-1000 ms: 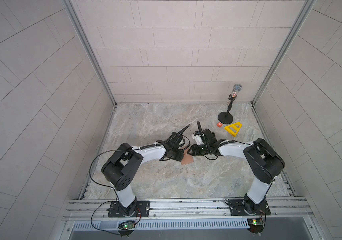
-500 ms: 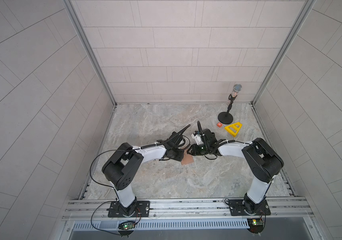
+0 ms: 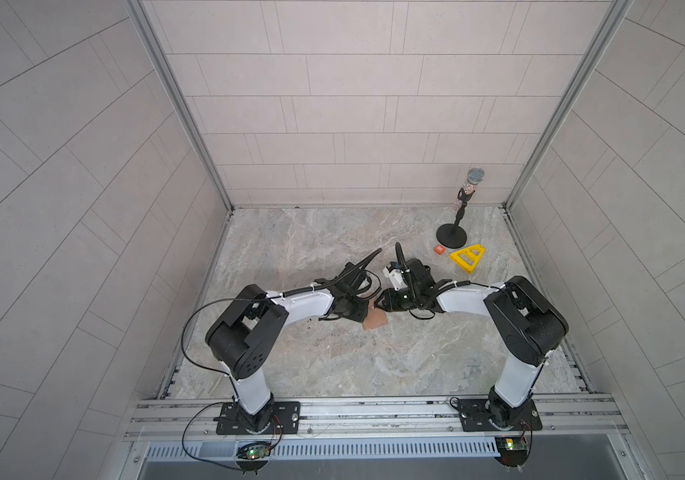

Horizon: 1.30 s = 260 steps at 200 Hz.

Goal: Put the credit cards into the card holder

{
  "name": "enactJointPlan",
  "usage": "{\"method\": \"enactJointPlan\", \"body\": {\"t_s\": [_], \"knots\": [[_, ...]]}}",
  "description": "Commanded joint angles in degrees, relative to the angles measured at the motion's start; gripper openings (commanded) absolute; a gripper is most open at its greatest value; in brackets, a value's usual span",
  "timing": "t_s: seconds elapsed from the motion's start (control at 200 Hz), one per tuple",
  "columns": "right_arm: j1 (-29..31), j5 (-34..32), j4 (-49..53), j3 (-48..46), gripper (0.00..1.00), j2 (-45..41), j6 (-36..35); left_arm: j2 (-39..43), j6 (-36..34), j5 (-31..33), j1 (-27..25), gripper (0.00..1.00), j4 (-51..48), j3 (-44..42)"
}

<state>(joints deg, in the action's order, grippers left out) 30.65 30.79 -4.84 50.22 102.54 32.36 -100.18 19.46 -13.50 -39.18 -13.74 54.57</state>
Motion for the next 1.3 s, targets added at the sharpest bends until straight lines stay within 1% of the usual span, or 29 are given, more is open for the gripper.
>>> {"method": "enactJointPlan", "body": {"t_s": [0.0, 0.41, 0.761, 0.921, 1.086, 1.296], "knots": [[1.5, -1.29, 4.83, -2.28, 0.36, 2.22, -1.83, -4.36, -0.55, 2.6, 0.06, 0.41, 0.82, -0.6], [3.86, -5.54, 6.48, -3.68, 0.32, 1.0, -4.72, -4.8, -0.04, 2.51, 0.06, 0.41, 1.57, -1.19], [7.25, -9.28, 2.56, -7.45, 0.31, -0.64, -6.14, -5.75, 1.47, 2.92, 0.05, 0.41, 3.74, -2.47], [9.48, -12.53, 0.97, -9.2, 0.3, -0.66, -6.95, -5.62, 3.15, 3.3, 0.07, 0.4, 6.97, -4.95], [11.89, -16.42, -0.65, -11.36, 0.29, -0.92, -7.14, -5.83, 5.26, 2.08, 0.11, 0.37, 11.07, -7.64], [14.92, -20.81, -3.14, -14.27, 0.28, -1.82, -7.3, -6.1, 7.48, 1.72, 0.09, 0.36, 13.88, -9.36]]}}
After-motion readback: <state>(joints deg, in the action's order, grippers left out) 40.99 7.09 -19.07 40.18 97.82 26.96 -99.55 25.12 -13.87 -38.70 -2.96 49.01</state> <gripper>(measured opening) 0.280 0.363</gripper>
